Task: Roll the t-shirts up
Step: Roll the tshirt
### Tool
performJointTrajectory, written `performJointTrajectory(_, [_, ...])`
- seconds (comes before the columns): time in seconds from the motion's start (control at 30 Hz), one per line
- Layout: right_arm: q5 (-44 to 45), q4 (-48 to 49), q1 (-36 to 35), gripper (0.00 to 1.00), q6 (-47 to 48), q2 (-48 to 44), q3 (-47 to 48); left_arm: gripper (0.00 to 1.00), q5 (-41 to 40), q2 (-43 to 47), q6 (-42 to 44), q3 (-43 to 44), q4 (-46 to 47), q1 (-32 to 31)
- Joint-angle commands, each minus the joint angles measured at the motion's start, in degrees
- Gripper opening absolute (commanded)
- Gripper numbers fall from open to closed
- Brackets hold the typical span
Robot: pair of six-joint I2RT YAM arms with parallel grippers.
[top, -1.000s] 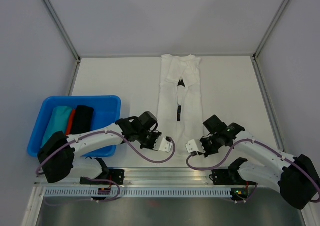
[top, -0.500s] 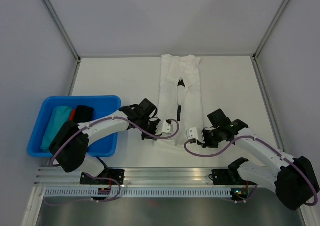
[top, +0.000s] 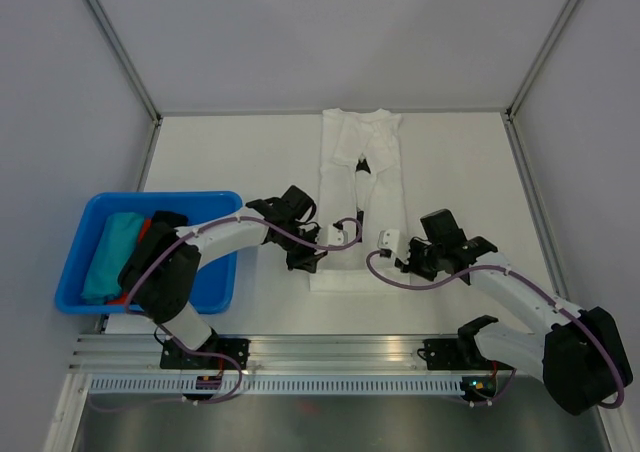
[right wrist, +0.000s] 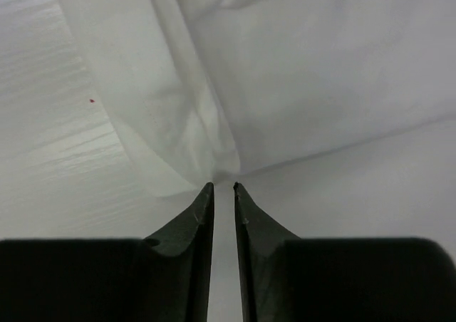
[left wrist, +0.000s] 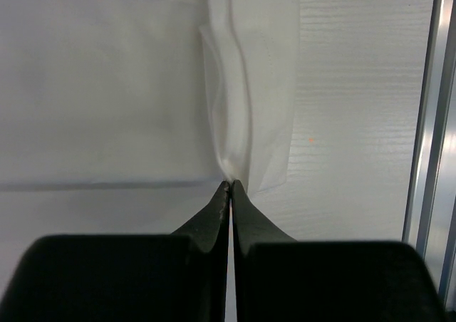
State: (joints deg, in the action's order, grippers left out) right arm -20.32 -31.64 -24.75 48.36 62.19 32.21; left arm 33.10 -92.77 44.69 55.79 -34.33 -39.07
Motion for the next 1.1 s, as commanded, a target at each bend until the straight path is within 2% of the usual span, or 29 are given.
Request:
performJointTrajectory(0.0, [6.9,4.8,1.4,0.25,-4.6,-0.8,-0.5,0.02,2.9,-1.3,-2.7,2.6,0.9,0.1])
performJointTrajectory(0.1, [7.7,5.2,1.5,0.48,-6.8,-0.8,0.4,0.02,2.6,-1.9,-3.2,2.9,1.2,0.1])
performJointTrajectory(0.2, [7.4,4.4,2.0,0.52,-7.9,-1.4,1.7,0.02,2.2,-2.3,-3.5,3.5,1.5,0.1])
performJointTrajectory(0.3, [6.8,3.3,2.7,0.42,-9.8,-2.1,4.6,0.02,0.9,-2.8,-4.0,4.0,1.7,0.1])
performJointTrajectory(0.33, [5.5,3.2,3.0,0.32,-10.9,-2.2,5.7,0.02,0.1,-2.9,-3.5,3.6,1.6,0.2])
performJointTrajectory(0.4, [4.5,6.2,3.2,0.26,-20.3,-1.9,8.4,0.02,-0.6,-3.1,-2.9,3.4,1.8,0.3])
performJointTrajectory(0.47, [8.2,10.7,3.5,0.04,-33.7,-0.5,9.4,0.02,-1.1,-3.7,-3.2,3.7,2.0,0.5])
performJointTrajectory(0.5, [8.5,12.8,3.7,0.0,-45.0,1.6,10.0,0.02,-1.3,-3.9,-3.5,4.2,2.0,0.5])
performJointTrajectory(0.57, [6.9,14.0,3.8,0.0,-53.2,3.5,11.0,0.02,-1.3,-4.3,-4.0,4.6,2.1,0.5])
performJointTrajectory(0.6, [5.5,15.3,3.9,0.0,-60.8,3.7,11.2,0.02,-1.1,-4.3,-4.2,4.9,2.1,0.5])
performJointTrajectory(0.67, [5.3,15.7,3.9,0.0,-67.5,3.5,11.6,0.02,-1.1,-4.1,-4.9,5.0,2.1,0.5])
performJointTrajectory(0.73, [5.7,13.9,3.9,0.0,-69.5,2.6,11.6,0.02,-1.0,-4.1,-5.1,4.9,2.0,0.5])
performJointTrajectory(0.77, [8.9,13.4,3.9,0.01,-70.1,0.6,10.3,0.02,-1.1,-4.1,-5.1,4.8,2.0,0.5])
performJointTrajectory(0.8, [11.2,12.1,3.9,0.04,-70.9,-0.7,9.3,0.02,-1.1,-4.2,-5.4,4.8,2.1,0.5])
performJointTrajectory(0.83, [13.3,11.3,3.9,0.19,-73.7,-2.0,8.2,0.02,-1.1,-4.2,-5.6,4.8,2.2,0.5])
performJointTrajectory(0.87, [14.5,10.7,3.9,0.23,-74.8,-4.3,6.0,0.02,-1.2,-4.2,-5.8,4.9,2.2,0.5])
performJointTrajectory(0.9, [14.2,11.0,4.2,0.32,-77.2,-5.1,4.7,0.02,-1.3,-4.1,-6.3,5.0,2.2,0.5])
performJointTrajectory(0.93, [13.6,11.4,4.2,0.37,-78.8,-5.8,2.3,0.02,-1.5,-4.1,-6.5,5.1,2.2,0.5])
performJointTrajectory(0.97, [13.0,11.4,4.3,0.42,-80.8,-6.0,1.2,0.02,-1.6,-3.8,-6.5,5.0,2.2,0.5])
performJointTrajectory(1.07, [13.6,9.2,4.5,0.43,-83.4,-3.0,-0.9,0.02,-2.0,-3.8,-6.1,5.2,2.2,0.5])
